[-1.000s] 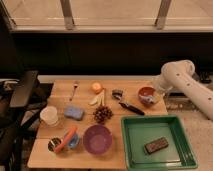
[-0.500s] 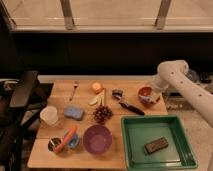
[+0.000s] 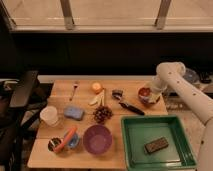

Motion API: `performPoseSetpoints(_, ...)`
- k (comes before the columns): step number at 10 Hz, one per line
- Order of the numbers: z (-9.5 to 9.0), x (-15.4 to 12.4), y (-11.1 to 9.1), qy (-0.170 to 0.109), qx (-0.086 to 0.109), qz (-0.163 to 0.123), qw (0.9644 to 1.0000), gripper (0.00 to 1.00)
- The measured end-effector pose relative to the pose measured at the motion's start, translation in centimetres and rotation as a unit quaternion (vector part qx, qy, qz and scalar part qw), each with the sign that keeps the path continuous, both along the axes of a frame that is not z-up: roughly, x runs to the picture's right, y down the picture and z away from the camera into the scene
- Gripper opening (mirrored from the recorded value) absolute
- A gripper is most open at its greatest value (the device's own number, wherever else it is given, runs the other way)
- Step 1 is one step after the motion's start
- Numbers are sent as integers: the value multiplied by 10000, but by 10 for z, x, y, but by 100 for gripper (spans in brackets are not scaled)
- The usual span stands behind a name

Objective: Wipe purple bowl with towel

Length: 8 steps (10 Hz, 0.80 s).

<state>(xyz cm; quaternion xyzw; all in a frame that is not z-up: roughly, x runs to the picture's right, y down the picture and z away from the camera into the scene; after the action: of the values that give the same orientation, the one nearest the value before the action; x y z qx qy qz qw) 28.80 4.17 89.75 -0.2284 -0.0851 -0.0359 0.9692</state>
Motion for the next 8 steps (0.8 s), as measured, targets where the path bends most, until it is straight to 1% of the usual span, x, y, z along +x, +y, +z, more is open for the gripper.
performPoseSetpoints(2,4,4,3,-17,-65,63,10000,43)
performPoseSetpoints(5,7,8,7,-55,-148,143,9998,10)
performPoseSetpoints(6,7,8,7,-71,-153,156,9997,4)
performPoseSetpoints(7,4,9,8,-95,-153,182,9997,0)
performPoseSetpoints(8,-3,10,5,-133,-99,213,9996,0)
